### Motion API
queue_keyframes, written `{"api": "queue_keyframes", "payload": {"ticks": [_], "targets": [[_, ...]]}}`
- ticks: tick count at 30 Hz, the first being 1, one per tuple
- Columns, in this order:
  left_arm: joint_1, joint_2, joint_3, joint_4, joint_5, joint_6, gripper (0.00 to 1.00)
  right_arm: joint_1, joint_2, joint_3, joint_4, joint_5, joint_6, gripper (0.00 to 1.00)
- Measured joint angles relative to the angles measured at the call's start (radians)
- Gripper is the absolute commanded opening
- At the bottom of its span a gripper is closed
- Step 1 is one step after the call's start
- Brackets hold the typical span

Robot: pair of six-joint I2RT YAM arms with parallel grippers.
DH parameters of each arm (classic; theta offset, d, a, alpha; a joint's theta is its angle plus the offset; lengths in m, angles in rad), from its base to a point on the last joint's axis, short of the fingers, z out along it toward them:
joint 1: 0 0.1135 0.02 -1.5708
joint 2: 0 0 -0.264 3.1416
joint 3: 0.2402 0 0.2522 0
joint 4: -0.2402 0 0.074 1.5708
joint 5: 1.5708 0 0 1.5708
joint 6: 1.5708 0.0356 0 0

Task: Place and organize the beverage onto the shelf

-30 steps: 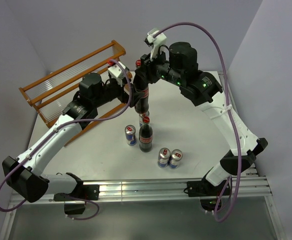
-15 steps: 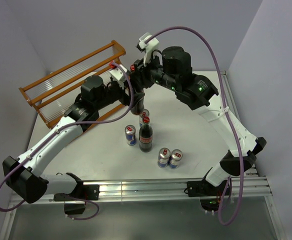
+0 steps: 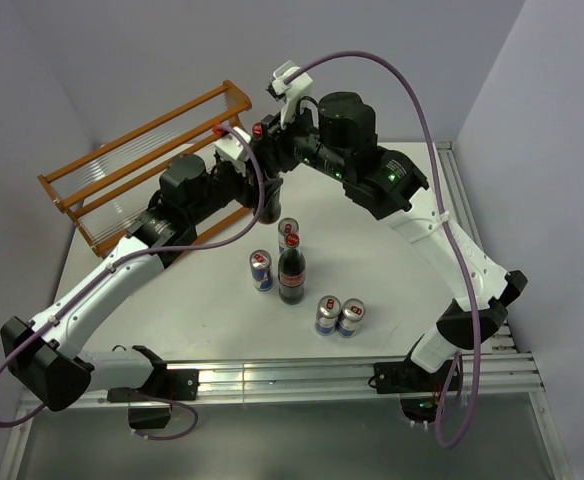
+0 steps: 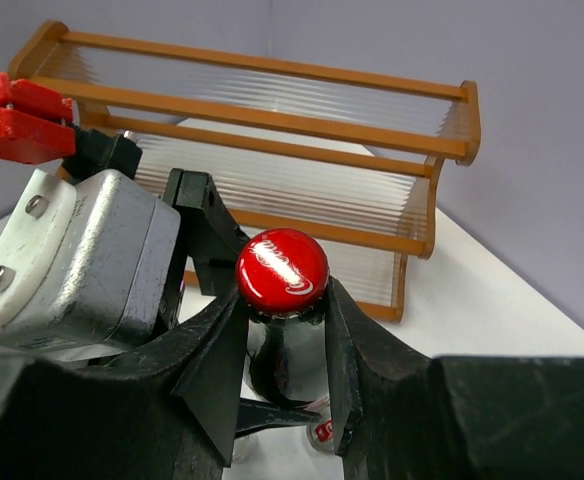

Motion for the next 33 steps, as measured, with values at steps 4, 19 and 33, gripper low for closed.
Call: {"api": "queue_keyframes", "payload": {"ticks": [4, 19, 33], "targets": [[-0.003, -0.017, -0.002, 0.000, -0.046, -0.003, 0.00, 0.006, 0.004, 0.000, 0.039, 0.031, 0.010, 0.51], [0.034, -0.031, -0.005, -0.146, -0.200, -0.033, 0.00, 0.011, -0.198, -0.132, 0.268, 0.217, 0.015, 1.00], [0.241, 0.098, 0.383, -0.278, -0.329, -0.066, 0.00, -0.016, -0.642, -0.611, 0.297, 0.445, 0.096, 1.00]]}}
